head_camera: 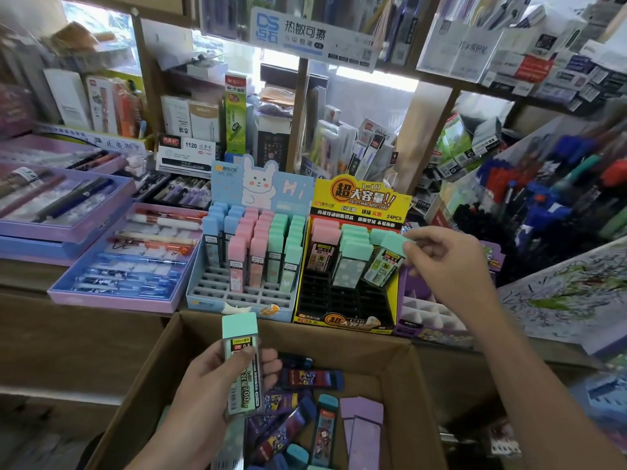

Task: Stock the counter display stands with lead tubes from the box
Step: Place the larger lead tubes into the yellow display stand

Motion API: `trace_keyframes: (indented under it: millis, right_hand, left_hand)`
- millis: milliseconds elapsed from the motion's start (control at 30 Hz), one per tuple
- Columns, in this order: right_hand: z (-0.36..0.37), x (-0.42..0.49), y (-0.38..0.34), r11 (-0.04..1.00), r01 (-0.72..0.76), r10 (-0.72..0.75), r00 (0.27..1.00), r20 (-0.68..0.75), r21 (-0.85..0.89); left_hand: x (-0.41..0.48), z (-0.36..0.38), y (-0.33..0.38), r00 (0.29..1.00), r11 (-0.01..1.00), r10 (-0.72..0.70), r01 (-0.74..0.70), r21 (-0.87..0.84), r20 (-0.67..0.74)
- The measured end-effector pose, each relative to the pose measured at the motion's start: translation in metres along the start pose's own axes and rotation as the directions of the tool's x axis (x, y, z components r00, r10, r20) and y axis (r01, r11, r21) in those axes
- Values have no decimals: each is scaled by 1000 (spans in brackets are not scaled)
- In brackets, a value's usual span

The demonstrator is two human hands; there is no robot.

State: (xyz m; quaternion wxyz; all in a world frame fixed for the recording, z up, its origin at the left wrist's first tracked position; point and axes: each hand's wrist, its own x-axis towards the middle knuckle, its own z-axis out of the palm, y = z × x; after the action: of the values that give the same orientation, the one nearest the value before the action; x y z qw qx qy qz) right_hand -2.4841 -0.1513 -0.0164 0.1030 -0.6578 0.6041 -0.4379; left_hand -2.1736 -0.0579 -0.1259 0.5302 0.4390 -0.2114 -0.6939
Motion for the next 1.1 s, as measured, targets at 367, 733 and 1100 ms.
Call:
trace_keyframes:
  millis: [367,733,1100]
  right_hand:
    - [6,16,2,966,131,-128,991,31,-225]
    - [5,16,-1,962,109,-86,991,101,-252]
    - [12,17,-17,813,185,-108,980,170,-551]
  left_hand:
    - [2,-4,0,1000,1000,-18,18,-11,-13]
    - [1,-5,0,1000,1000,-7,7,9,-2]
    - [3,-6,-1,1000,999,-21,21,31,2]
